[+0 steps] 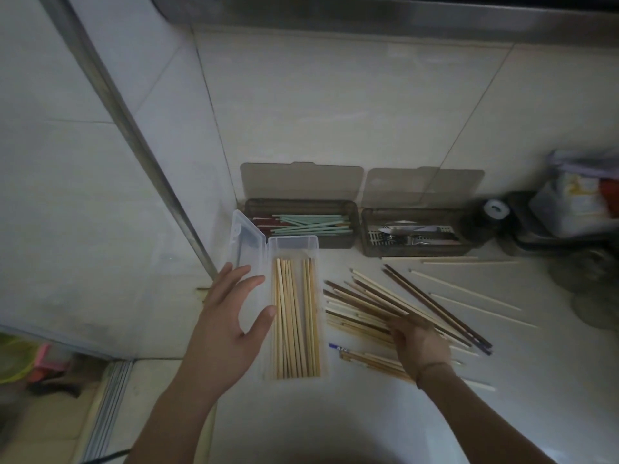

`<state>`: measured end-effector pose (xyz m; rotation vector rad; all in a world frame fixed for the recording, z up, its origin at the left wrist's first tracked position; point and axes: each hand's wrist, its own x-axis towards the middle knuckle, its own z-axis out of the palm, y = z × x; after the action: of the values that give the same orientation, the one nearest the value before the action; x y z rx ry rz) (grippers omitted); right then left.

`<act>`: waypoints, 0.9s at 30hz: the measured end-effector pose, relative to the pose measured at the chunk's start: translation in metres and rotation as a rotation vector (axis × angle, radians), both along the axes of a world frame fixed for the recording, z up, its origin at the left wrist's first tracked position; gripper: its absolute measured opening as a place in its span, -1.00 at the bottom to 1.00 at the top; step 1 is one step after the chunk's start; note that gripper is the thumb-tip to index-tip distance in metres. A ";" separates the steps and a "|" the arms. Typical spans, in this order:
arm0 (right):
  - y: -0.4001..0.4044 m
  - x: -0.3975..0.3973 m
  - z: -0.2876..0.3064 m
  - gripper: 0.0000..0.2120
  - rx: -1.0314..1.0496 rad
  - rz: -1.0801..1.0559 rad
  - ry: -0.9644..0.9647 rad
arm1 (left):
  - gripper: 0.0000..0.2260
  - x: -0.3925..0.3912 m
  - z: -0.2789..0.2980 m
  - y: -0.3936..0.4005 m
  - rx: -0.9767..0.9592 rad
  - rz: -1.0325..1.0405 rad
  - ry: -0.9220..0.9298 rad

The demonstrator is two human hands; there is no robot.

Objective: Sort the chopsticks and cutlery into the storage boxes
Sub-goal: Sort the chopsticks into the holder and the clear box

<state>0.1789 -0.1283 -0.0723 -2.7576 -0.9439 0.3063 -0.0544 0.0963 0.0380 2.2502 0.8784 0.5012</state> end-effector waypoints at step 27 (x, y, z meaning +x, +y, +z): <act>0.015 0.002 0.017 -0.83 -0.312 -0.021 -0.009 | -0.47 -0.002 -0.005 0.001 0.021 0.007 0.023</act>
<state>0.1810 -0.1130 -0.0550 -3.0486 -0.9398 0.4750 -0.0561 0.0974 0.0328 2.2770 0.8961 0.4913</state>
